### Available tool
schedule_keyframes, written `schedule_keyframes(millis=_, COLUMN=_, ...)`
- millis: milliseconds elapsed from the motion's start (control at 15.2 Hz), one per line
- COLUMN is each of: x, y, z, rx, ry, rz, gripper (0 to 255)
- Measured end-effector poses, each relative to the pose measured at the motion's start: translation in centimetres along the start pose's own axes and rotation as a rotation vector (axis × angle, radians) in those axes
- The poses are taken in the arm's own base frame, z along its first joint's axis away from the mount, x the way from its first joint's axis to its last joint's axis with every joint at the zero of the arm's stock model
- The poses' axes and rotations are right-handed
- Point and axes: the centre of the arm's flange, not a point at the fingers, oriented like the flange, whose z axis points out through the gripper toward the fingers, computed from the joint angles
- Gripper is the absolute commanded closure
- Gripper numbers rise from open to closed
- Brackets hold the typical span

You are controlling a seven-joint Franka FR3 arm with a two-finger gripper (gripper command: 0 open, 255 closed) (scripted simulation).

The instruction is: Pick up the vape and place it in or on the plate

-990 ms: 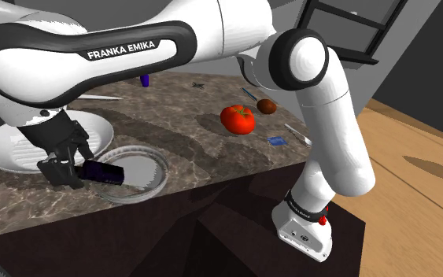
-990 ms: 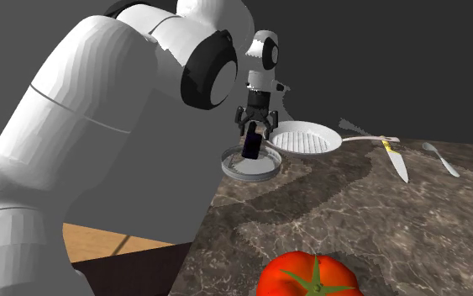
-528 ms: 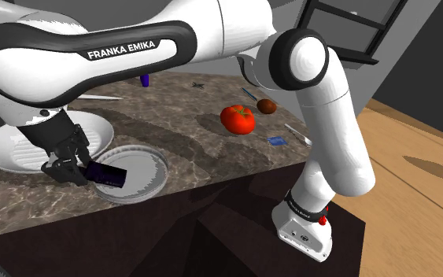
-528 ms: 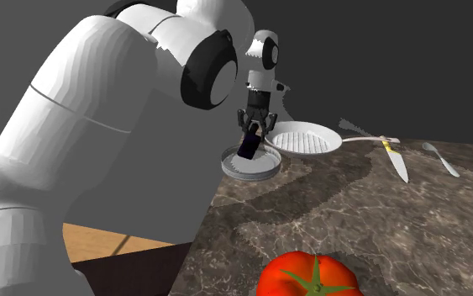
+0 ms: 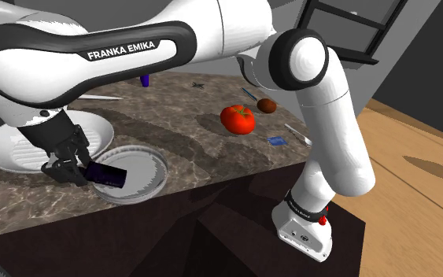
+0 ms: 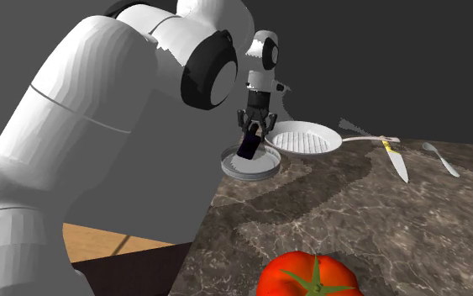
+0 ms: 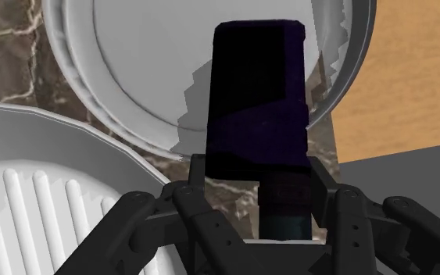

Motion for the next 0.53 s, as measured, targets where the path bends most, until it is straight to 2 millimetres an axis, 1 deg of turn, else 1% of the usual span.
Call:
schedule_keyframes(millis=264, x=-0.4, y=0.1, z=-1.4, rx=0.000, ry=-0.001, rz=0.000, gripper=255)
schedule_keyframes(millis=528, x=-1.1, y=0.1, z=-3.5, rx=0.000, ry=0.000, rz=0.000, gripper=255)
